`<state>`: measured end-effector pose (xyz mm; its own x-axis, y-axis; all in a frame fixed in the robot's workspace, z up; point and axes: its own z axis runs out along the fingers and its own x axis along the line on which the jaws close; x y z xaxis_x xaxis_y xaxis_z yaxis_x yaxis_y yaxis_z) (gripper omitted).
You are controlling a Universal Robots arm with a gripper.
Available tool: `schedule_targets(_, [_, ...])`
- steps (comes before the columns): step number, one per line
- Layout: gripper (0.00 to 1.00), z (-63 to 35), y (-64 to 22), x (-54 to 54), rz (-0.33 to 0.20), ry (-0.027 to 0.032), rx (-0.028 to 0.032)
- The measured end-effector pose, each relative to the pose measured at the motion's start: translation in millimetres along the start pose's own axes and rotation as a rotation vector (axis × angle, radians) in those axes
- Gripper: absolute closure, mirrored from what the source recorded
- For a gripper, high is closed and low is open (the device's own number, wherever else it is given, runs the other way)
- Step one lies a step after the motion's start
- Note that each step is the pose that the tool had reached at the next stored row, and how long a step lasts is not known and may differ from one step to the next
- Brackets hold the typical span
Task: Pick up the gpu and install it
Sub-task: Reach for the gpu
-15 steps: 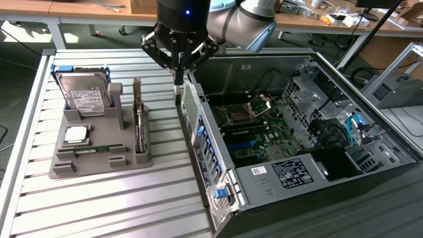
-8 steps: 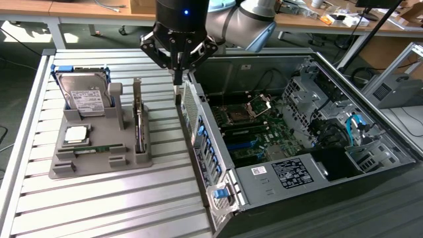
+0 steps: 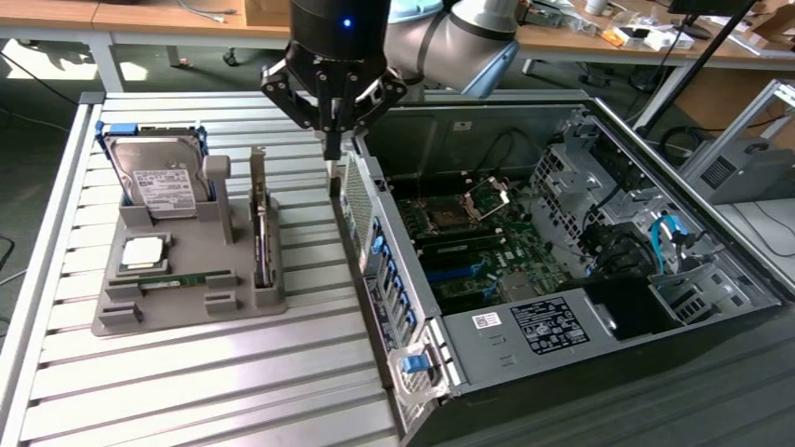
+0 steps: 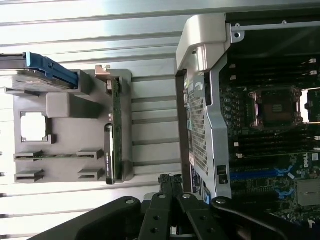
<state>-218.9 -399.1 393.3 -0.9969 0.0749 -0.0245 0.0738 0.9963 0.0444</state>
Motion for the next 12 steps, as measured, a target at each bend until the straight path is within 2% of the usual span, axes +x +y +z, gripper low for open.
schedule_targets(12, [0.90, -0.2, -0.6, 6.5, 0.000, 0.0000, 0.0000])
